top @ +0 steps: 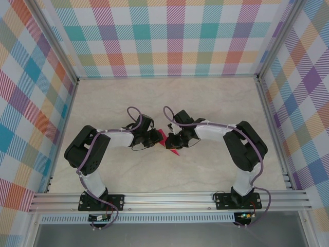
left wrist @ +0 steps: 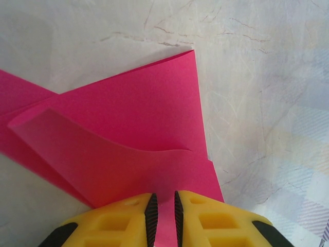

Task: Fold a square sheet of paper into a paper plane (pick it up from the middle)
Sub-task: Fold the wing for the fifth time at the center of the table.

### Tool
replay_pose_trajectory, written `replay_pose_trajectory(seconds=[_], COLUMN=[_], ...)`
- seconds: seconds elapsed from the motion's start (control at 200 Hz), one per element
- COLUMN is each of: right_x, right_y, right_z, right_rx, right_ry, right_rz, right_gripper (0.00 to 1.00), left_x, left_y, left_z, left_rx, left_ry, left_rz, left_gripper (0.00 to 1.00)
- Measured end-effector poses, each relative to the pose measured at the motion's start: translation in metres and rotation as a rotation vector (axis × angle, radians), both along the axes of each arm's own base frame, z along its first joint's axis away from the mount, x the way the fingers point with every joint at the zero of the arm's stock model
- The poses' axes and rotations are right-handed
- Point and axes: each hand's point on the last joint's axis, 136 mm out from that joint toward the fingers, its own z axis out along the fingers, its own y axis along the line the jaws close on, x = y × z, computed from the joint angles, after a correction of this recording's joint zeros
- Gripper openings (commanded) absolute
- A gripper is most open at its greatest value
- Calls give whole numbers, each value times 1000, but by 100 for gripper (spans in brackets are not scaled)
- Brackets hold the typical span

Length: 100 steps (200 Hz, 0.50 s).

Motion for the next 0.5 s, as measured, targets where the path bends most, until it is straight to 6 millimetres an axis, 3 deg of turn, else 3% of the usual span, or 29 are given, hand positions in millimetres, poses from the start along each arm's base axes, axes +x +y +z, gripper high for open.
replay_pose_trajectory(seconds=[0.26, 0.5], right_x=[-6, -4], right_y=[-9, -13], right_z=[-15, -18], right_rx=[-59, -82], right_ry=[29, 11], right_rz=[13, 22], right_gripper=[15, 14], left_x=[1, 1], left_y=[0, -1], left_z=[0, -1], left_rx=[2, 4], left_ry=[2, 9], left_rz=[1, 3], left_gripper=[21, 21])
